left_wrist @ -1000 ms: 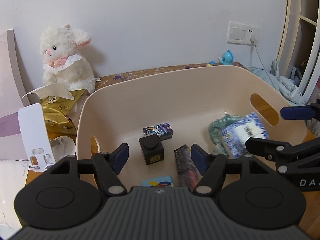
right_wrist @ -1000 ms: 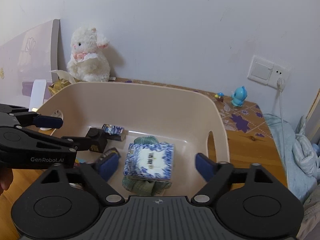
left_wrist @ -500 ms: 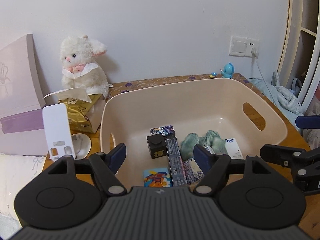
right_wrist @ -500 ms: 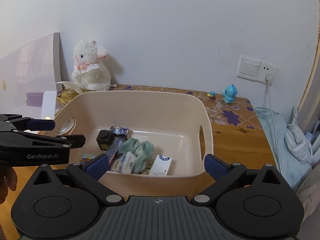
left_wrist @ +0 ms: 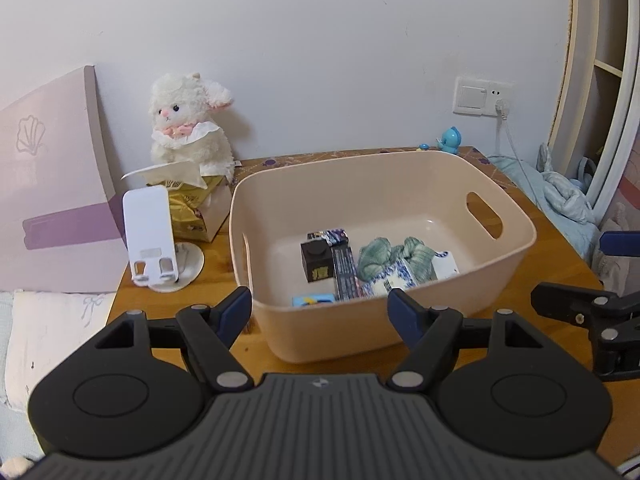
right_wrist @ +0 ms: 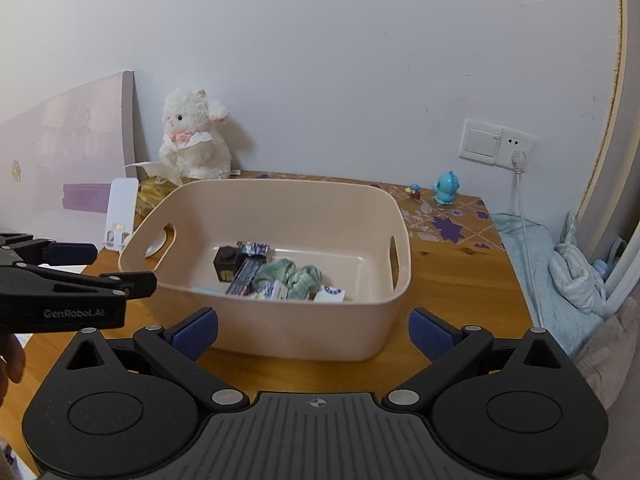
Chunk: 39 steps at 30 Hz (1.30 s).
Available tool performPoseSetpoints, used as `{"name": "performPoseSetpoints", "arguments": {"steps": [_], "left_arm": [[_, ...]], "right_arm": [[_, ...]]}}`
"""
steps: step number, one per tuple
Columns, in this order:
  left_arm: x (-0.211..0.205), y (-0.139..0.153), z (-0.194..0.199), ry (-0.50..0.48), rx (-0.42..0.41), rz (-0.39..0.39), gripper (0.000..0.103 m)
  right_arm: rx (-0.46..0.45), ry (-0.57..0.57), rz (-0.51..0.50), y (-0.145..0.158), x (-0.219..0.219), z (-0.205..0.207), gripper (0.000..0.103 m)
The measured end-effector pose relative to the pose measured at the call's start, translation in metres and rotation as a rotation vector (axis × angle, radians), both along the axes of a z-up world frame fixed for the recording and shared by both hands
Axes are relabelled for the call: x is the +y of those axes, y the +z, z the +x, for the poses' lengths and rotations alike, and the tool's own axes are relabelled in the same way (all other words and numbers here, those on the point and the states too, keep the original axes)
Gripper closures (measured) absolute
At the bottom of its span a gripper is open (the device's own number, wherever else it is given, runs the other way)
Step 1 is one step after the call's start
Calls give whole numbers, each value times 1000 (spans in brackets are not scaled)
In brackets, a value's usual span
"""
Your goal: Organize objects
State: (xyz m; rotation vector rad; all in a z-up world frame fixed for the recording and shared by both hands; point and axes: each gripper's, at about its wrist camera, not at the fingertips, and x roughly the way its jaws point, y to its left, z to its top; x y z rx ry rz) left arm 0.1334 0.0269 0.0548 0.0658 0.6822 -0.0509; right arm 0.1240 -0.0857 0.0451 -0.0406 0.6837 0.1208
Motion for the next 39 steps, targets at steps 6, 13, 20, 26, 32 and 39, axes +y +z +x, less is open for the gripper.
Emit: {"name": "performPoseSetpoints", "arguments": {"steps": [6,13,20,26,32,39], "left_arm": [[2,8,-25,2,-6,-6,26],[6,8,-52,1,1,-29,25],[8,9,-79,5,-16,-24,25],[10,6,-99,5,8,-33,25],[9,7,-119,7,13,-24,25],[1,10,-136,-5,-9,-4,25]], "right_arm": [[19,3,17,2,1,-24,0],[25,12,-9,0,5,-54,0],[53,10,1,-1,1,-77,0],[55,-2,3,-1,-3,-96,0],[56,-15,-8,-3,-5,-109,0],[71,-14,-2,-9,-8,-120,0]]}}
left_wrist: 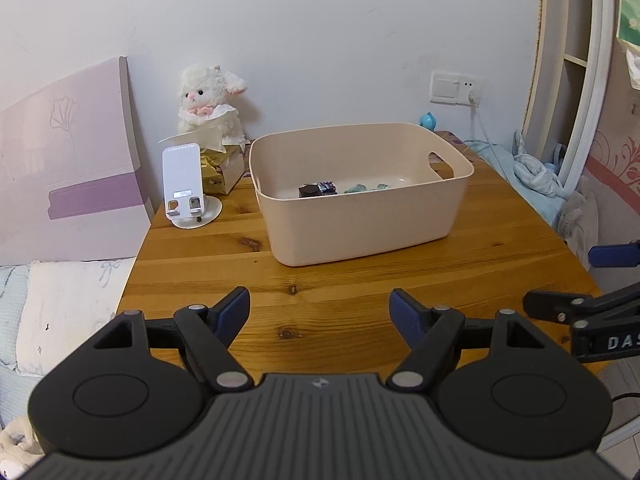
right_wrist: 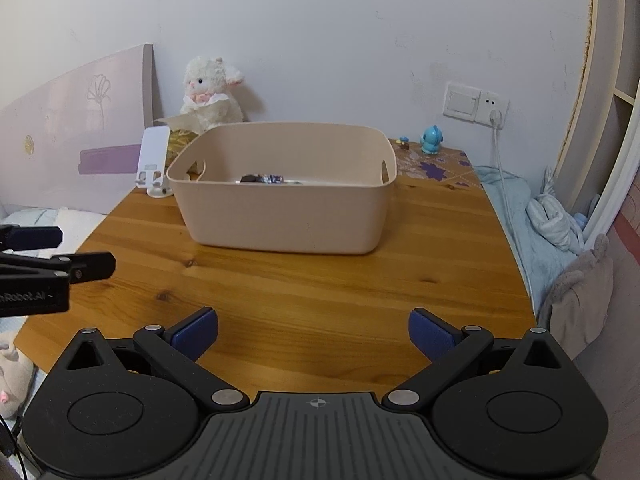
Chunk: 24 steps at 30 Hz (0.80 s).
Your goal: Organize objects
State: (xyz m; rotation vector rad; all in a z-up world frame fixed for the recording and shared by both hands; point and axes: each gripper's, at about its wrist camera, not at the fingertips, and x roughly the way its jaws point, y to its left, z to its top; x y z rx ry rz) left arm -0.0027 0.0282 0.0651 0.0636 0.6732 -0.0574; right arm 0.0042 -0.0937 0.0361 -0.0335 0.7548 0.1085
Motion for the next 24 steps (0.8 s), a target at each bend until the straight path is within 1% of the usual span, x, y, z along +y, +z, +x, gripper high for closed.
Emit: {"name": "performPoseSetpoints", "arguments": {"steps": [5,11,17,24], "left_arm": [[-1,4,-10,8,-23,0,25],[-1,2,-12,-7,-17,-8,25],[-2,0,-11,-22,-8,-9,25],[4,-2,-7,-19,1,-34,25]], "right_arm": [[-5,-16,12,0,-7,-9,0],[-36,-39,9,7,-11,-18,0],[-39,-44,7,8,-12,-19,0],[-32,-40,5,6,-6,-14,0]]}}
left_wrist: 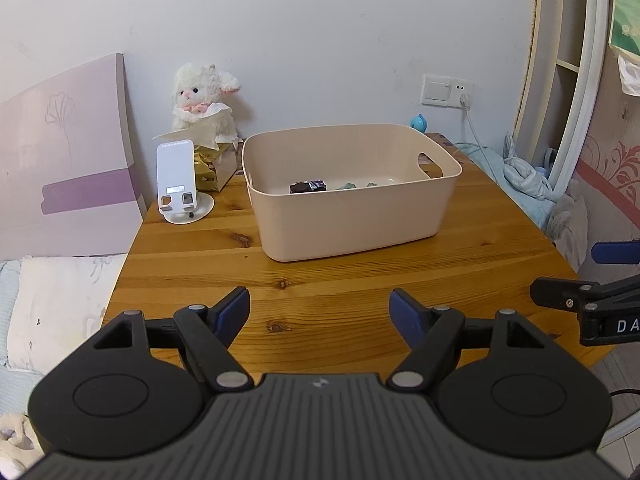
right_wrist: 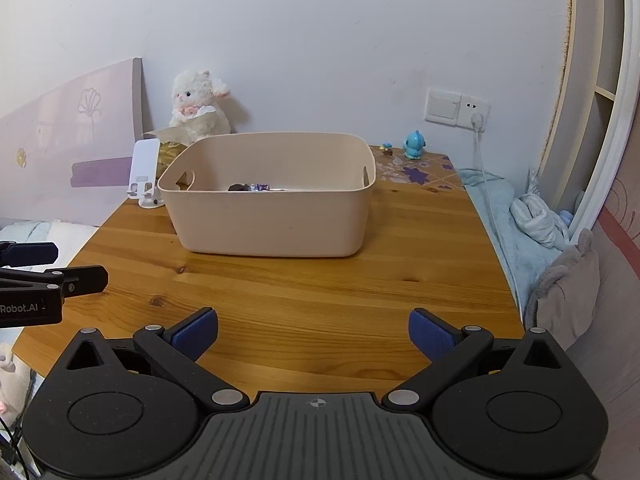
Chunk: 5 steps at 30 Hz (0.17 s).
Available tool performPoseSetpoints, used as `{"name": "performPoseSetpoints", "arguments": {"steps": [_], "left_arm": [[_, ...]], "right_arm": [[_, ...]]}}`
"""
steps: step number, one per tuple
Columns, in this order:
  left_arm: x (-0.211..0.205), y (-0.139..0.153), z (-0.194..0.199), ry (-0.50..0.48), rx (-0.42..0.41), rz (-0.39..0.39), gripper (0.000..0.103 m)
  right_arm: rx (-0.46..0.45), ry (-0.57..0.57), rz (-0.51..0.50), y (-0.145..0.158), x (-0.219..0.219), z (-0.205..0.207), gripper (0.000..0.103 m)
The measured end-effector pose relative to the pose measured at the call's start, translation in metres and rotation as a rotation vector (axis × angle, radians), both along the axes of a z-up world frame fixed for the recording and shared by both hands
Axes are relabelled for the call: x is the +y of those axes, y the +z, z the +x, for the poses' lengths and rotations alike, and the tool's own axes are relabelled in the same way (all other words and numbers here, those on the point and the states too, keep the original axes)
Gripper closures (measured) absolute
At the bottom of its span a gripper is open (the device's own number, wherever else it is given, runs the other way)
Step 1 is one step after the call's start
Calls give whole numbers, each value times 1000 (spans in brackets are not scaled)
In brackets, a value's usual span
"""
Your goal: Organize objects
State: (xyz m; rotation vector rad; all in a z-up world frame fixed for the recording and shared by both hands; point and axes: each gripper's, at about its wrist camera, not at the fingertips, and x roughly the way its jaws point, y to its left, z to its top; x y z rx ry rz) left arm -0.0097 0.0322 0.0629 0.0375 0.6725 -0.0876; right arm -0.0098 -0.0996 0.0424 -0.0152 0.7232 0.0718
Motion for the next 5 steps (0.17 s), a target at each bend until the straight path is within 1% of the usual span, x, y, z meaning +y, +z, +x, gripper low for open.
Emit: {"name": "performPoseSetpoints", "arguments": {"steps": [4,5], "left_arm": [[4,-1,2,11,-10,-10,25],[5,-1,3,14,-12,-11,24]], "right_arm": [[9,2,2,-3,2,5,0],[12,2,3,-4,1,6,0]]}}
